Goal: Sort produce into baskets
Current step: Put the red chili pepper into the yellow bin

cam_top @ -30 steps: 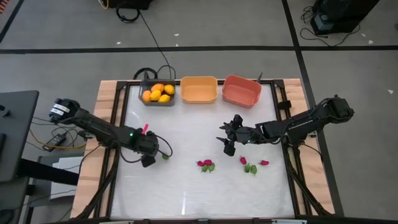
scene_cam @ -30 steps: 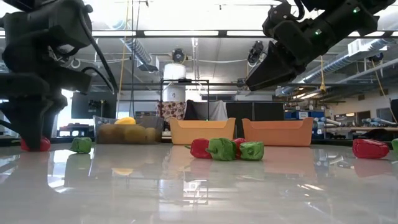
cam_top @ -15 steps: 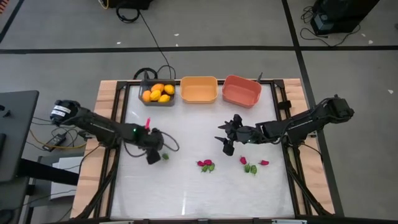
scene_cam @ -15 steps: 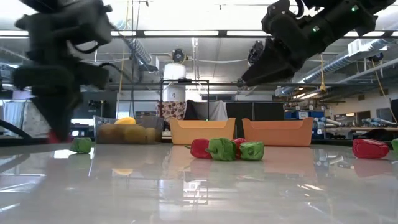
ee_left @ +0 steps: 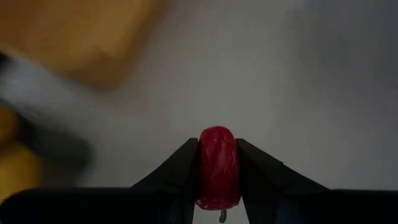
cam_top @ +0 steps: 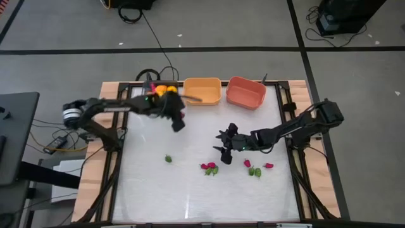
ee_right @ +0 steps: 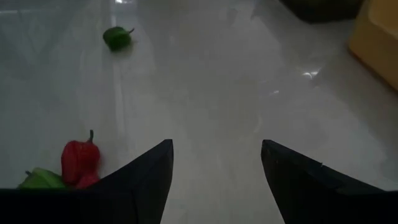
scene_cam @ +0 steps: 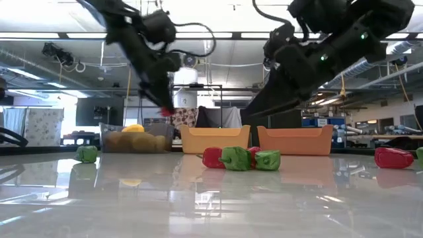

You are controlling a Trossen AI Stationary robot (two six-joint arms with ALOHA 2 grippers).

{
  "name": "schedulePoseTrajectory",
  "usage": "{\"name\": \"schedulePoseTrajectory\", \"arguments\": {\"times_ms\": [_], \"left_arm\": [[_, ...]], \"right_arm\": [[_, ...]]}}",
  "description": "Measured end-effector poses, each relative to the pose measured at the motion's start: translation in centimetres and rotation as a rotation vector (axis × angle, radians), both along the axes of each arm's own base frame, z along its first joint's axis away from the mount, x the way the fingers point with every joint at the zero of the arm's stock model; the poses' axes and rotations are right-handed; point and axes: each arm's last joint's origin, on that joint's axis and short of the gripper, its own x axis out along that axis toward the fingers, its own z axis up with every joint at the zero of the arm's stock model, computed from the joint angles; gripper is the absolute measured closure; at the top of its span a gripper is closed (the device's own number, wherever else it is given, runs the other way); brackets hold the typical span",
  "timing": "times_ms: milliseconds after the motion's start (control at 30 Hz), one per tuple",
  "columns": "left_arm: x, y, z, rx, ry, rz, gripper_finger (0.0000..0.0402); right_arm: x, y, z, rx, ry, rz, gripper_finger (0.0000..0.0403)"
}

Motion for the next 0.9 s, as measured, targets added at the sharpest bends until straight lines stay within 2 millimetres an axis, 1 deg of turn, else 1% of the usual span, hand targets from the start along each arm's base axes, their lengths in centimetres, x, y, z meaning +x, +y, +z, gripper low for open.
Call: {"name": "schedulePoseTrajectory", "arguments": {"times_ms": [200, 267, 367, 467, 633, 767, 900], "left_arm": [[3.7, 5.2, 0.2, 0.063, 0.04, 0.008, 0.0295], [4.9, 6.8, 0.6, 0.085, 0.025, 0.02, 0.0295], [6.3, 9.0, 0.9, 0.103, 0.026, 0.045, 0.0295], [7.3, 10.8, 1.1, 0.116, 0.022, 0.076, 0.0295], [8.0, 12.5, 0.7, 0.151, 0.044, 0.065, 0.0284], [7.8, 12.6, 0.5, 0.174, 0.082, 0.048, 0.0264], [7.5, 12.3, 0.2, 0.146, 0.124, 0.05, 0.0232]], "right_arm": [[1.0, 0.1, -1.3, -0.004, -0.031, 0.015, 0.0148], [1.1, 0.1, -1.6, -0.002, -0.03, 0.017, 0.0148], [1.1, 0.2, -2.1, -0.001, -0.012, 0.024, 0.0148], [1.1, 0.2, -2.2, -0.001, -0.008, 0.024, 0.0148], [1.2, 0.3, -2.1, 0.0, -0.016, 0.026, 0.0148], [1.1, 0.3, -2.1, -0.001, -0.012, 0.028, 0.0148], [1.1, 0.3, -2.1, -0.001, -0.013, 0.029, 0.0148]]}}
